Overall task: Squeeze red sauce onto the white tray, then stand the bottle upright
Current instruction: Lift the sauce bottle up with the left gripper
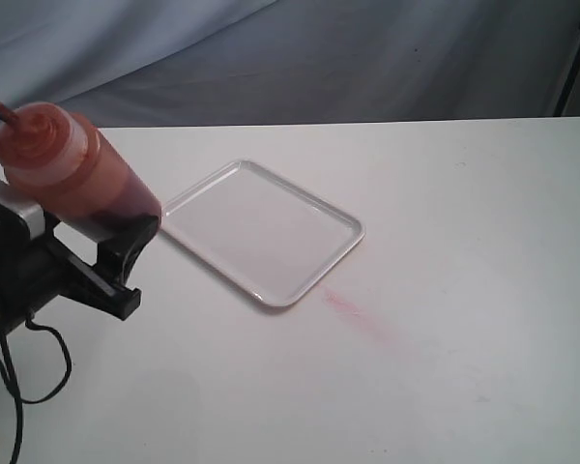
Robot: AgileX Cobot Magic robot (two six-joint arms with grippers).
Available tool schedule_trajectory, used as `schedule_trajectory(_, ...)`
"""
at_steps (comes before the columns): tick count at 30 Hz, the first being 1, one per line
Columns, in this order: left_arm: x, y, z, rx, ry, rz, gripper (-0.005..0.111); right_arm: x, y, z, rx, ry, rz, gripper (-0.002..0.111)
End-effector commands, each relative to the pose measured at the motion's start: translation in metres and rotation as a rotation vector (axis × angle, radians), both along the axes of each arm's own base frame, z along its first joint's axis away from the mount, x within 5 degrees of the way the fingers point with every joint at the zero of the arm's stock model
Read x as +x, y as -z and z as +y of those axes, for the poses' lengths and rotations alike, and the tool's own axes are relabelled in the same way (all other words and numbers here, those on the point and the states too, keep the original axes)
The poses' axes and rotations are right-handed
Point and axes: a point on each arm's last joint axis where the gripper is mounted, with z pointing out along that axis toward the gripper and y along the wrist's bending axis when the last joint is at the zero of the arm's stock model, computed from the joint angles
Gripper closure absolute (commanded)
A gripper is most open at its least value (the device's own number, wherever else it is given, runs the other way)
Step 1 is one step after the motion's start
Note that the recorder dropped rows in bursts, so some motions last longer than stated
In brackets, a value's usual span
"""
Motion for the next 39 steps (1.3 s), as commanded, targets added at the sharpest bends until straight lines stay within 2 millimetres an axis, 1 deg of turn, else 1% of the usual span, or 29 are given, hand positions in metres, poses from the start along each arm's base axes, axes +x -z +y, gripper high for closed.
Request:
schedule_trajectory(1,0.01,-0.03,-0.001,0.013,-0.017,-0.031,0.107,-0.001,0.001,0.001,0.047,-0.014,0.032,0.108)
schedule_trajectory(4,0.02,-0.042,-0.002,0.063,-0.034,0.032,0.107,-0.001,0.002,0.001,0.05,-0.023,0.044,0.108)
schedule_trajectory(6,0.024,-0.051,-0.003,0.078,-0.044,0.049,0.107,-0.003,-0.002,0.002,0.055,-0.045,0.056,0.108)
schedule_trajectory(10,0.033,-0.073,-0.004,0.058,-0.066,0.073,0.107,-0.01,-0.021,0.005,0.065,-0.108,0.038,0.108)
schedule_trajectory(13,0.042,-0.087,-0.006,0.106,-0.076,0.112,0.107,-0.02,-0.041,0.009,0.024,-0.205,-0.041,0.108)
schedule_trajectory(15,0.047,-0.095,-0.005,0.132,-0.093,0.153,0.107,-0.029,-0.053,0.013,-0.034,-0.287,-0.147,0.108)
schedule_trajectory(18,0.053,-0.106,-0.004,0.192,-0.112,0.212,0.107,-0.033,-0.061,0.021,-0.08,-0.387,-0.216,0.108)
schedule_trajectory(22,0.057,-0.12,-0.003,0.271,-0.124,0.256,0.107,-0.02,-0.059,0.033,-0.109,-0.439,-0.144,0.108)
schedule_trajectory(25,0.059,-0.13,-0.001,0.328,-0.126,0.278,0.107,-0.007,-0.062,0.045,-0.151,-0.492,-0.064,0.108)
schedule_trajectory(27,0.06,-0.136,0.0,0.37,-0.123,0.288,0.107,-0.003,-0.071,0.056,-0.196,-0.589,-0.065,0.108)
schedule_trajectory(29,0.06,-0.142,0.001,0.422,-0.115,0.299,0.107,0.0,-0.086,0.067,-0.233,-0.696,-0.095,0.108)
schedule_trajectory(31,0.06,-0.145,0.002,0.471,-0.105,0.311,0.107,0.005,-0.1,0.075,-0.249,-0.765,-0.122,0.108)
schedule_trajectory(32,0.06,-0.147,0.002,0.497,-0.098,0.314,0.107,0.011,-0.109,0.079,-0.282,-0.784,-0.142,0.108)
schedule_trajectory(35,0.061,-0.154,0.003,0.524,-0.092,0.308,0.107,0.027,-0.128,0.088,-0.387,-0.787,-0.18,0.108)
schedule_trajectory(39,0.063,-0.157,0.002,0.534,-0.085,0.286,0.107,0.05,-0.144,0.1,-0.467,-0.782,-0.197,0.108)
